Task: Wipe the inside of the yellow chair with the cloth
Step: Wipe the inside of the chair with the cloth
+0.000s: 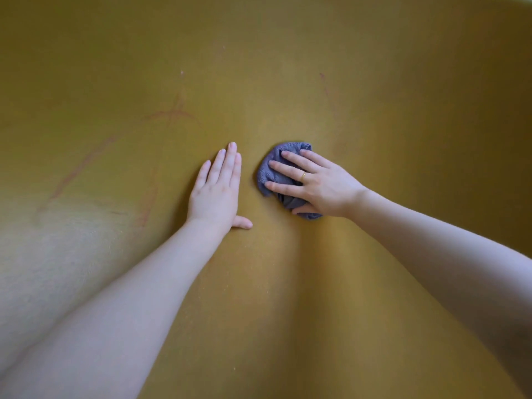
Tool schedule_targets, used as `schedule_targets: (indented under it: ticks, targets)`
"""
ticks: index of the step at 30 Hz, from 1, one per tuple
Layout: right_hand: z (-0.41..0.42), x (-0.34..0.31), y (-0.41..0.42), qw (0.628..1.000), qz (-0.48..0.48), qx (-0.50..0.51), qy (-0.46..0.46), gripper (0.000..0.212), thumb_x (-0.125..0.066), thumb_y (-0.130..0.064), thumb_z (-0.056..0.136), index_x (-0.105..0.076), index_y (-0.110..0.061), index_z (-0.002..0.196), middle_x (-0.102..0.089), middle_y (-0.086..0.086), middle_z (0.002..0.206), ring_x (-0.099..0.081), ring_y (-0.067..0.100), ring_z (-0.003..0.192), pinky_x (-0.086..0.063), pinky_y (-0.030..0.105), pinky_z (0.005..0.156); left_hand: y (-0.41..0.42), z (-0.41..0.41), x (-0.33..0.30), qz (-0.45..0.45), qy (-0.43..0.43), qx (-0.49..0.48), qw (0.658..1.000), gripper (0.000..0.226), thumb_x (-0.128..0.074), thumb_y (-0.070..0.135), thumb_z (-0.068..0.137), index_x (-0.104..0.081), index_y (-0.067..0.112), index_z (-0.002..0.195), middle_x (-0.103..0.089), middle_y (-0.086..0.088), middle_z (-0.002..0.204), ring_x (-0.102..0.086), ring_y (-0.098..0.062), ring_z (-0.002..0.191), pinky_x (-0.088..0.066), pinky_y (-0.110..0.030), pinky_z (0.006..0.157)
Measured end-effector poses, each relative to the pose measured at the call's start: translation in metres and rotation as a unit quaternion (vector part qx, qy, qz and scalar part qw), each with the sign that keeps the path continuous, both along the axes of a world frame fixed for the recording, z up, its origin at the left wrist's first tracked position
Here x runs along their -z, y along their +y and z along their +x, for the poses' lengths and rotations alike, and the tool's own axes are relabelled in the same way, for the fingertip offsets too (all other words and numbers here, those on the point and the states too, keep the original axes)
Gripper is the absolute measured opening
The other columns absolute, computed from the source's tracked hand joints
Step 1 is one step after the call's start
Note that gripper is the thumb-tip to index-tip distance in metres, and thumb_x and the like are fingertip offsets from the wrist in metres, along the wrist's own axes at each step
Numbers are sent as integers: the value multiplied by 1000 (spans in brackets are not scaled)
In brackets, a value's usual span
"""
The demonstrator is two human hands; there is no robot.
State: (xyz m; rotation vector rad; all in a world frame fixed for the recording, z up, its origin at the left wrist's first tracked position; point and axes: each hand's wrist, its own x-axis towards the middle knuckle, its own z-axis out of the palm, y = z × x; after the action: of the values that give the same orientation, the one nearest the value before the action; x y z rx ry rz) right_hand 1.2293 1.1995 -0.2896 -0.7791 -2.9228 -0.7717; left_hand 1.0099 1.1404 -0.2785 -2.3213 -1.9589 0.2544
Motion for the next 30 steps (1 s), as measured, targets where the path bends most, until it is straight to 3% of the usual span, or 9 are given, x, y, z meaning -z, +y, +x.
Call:
schedule_targets:
  ticks: [3,7,11,14,16,19,24,26,30]
  targets:
    - [-12,3,3,995,67,40,58,46,-44,-35,84,-55,-23,128,-51,11,135,-50,31,123,-32,43,105,0,-1,0,-7,5,1,1000,130,-61,69,67,19,4,146,26,-9,154,14,-19,144,4,-33,116]
    - [-7,-27,25,953,167,191,166,54,-50,-25,78,-50,-18,132,-49,12,138,-46,31,126,-33,44,104,3,-3,4,1,13,8,1000,130,-59,71,67,20,3,145,26,-10,153,15,-20,144,4,-34,116]
    - [2,-35,40,930,132,237,249,57,-56,-19,81,-44,-7,136,-40,21,142,-36,41,130,-31,47,105,3,-2,4,3,18,8,1000,130,-58,72,67,20,2,145,27,-10,153,15,-21,144,4,-34,116]
    - [-15,-16,30,918,54,241,310,62,-54,-37,84,-44,-1,134,-35,26,143,-29,46,132,-25,47,108,3,-2,2,-1,11,8,1000,130,-59,71,67,20,3,145,26,-10,153,15,-21,144,5,-34,116]
    - [-23,4,8,918,-5,230,322,64,-53,-41,82,-46,-2,132,-35,26,143,-28,45,133,-25,48,109,1,0,-1,-5,8,4,1000,130,-60,70,66,19,4,146,26,-9,154,14,-20,144,5,-34,116]
    - [-28,30,-31,923,-49,220,312,50,-48,-36,86,-54,-7,127,-43,20,140,-38,39,130,-38,46,101,-2,2,-6,-8,2,2,1000,130,-63,68,66,15,4,147,23,-9,154,10,-21,145,3,-34,117]
    - [3,10,-14,964,-6,187,189,43,-45,-30,88,-58,-12,124,-53,13,133,-53,33,119,-49,43,89,9,14,-28,39,-28,18,999,98,-64,54,77,-14,11,149,-1,-12,156,-9,-26,143,-6,-36,116]
    - [24,-11,7,959,44,205,193,45,-55,-18,84,-53,-10,128,-49,17,136,-48,38,122,-45,48,93,23,19,-43,76,-18,28,997,102,-65,52,77,-7,11,150,9,-13,157,1,-27,145,-2,-38,116]
    - [40,-54,40,899,122,290,305,49,-54,-7,85,-46,-5,133,-39,21,142,-37,43,129,-35,50,101,62,17,-62,134,39,-2,990,127,-69,58,70,17,4,146,26,-18,152,16,-30,143,5,-40,115]
